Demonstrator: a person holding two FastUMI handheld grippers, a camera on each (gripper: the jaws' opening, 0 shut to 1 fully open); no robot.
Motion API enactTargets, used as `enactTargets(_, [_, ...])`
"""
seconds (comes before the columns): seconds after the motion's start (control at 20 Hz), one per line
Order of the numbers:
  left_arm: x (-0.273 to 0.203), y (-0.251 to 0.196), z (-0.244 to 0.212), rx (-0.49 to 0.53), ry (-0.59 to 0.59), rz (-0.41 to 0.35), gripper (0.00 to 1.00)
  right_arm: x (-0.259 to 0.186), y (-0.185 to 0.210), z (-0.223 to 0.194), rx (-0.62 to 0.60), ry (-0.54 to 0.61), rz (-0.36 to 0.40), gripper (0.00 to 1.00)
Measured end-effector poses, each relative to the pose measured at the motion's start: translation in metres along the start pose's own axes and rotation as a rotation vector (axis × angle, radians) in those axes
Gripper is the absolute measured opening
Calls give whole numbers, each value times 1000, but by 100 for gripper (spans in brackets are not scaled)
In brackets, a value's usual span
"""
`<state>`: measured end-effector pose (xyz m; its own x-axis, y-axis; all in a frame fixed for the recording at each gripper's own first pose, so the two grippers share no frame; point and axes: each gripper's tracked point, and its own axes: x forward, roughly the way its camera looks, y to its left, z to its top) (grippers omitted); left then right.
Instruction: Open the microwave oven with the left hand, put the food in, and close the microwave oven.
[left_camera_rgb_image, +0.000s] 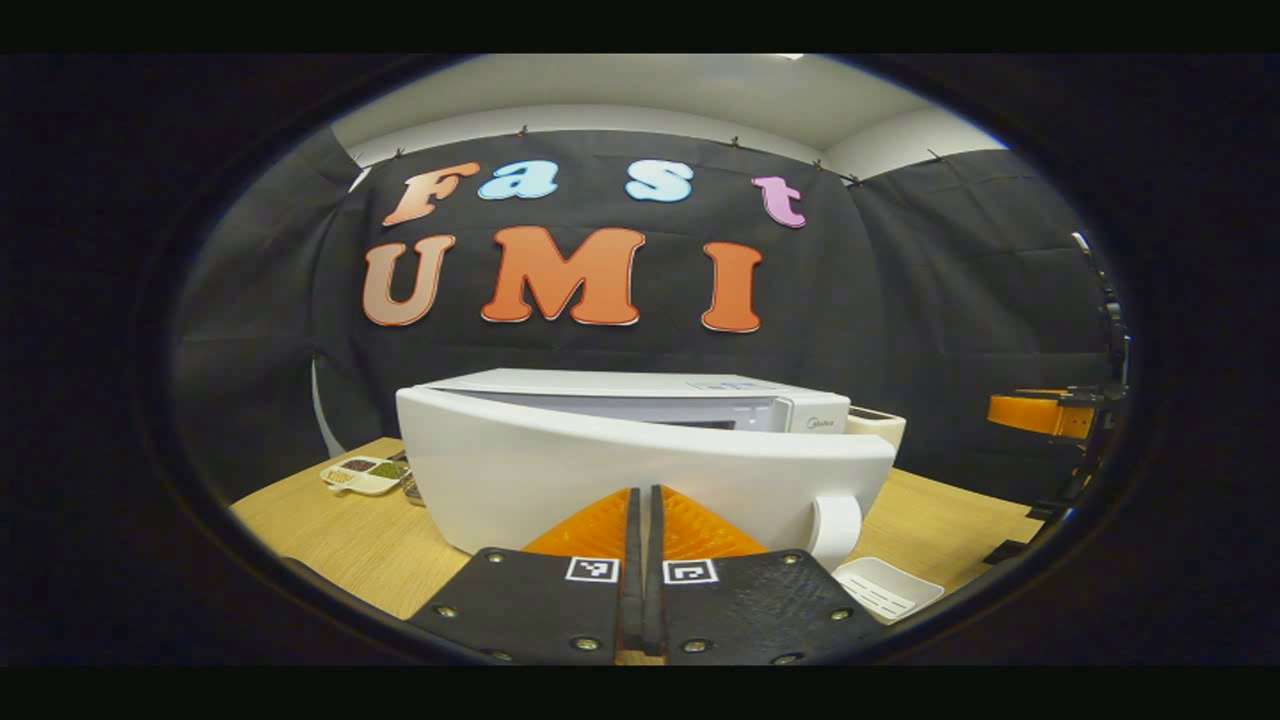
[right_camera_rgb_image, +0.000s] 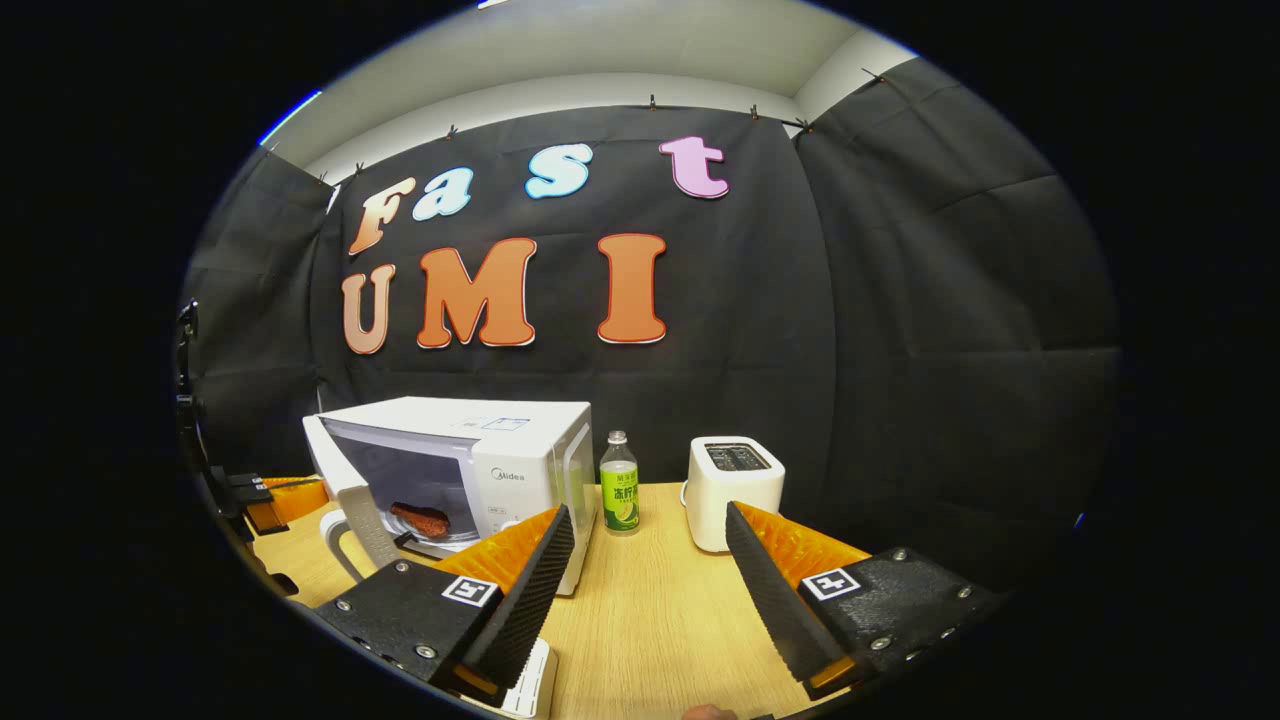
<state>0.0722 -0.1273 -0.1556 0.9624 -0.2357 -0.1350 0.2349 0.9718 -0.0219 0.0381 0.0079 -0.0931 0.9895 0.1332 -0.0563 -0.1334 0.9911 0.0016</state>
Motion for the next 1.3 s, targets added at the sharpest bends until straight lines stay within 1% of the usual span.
enactTargets(0.4, [47, -4, -4, 45, 17, 13, 1, -14, -9, 11, 12, -12, -45, 95])
enactTargets(0.55, [59, -2, -8, 64, 20, 34, 2, -21, -16, 19, 21, -24, -71, 95])
enactTargets(0.6, [64, 0, -13, 63, 27, 39, 1, -24, -18, 21, 22, -29, -83, 95])
enactTargets(0.7, [73, 2, -17, 48, 40, 44, 3, -28, -21, 25, 17, -39, -100, 95])
enactTargets(0.75, [76, 4, -18, 50, 45, 50, 0, -30, -21, 27, 11, -41, -101, 95])
enactTargets(0.8, [79, 8, -21, 60, 57, 65, 3, -31, -21, 29, 6, -42, -103, 95])
enactTargets(0.85, [82, 12, -24, 61, 74, 76, 3, -31, -20, 30, 2, -43, -103, 95])
enactTargets(1.0, [88, 10, -19, 32, 54, 79, 2, -32, -14, 34, -6, -43, -98, 95])
enactTargets(1.05, [89, 8, -22, 21, 86, 83, 2, -31, -11, 35, -12, -41, -97, 95])
enactTargets(1.1, [85, 6, -15, 19, 68, 80, 2, -31, -8, 36, -17, -38, -92, 95])
enactTargets(1.2, [86, 9, -18, 50, 110, 74, 0, -29, -2, 40, -19, -29, -77, 95])
enactTargets(1.25, [81, 9, -11, 38, 104, 63, 3, -28, 3, 43, -17, -25, -64, 95])
enactTargets(1.3, [74, 10, 3, 20, 86, 48, 1, -29, 4, 46, -14, -20, -54, 95])
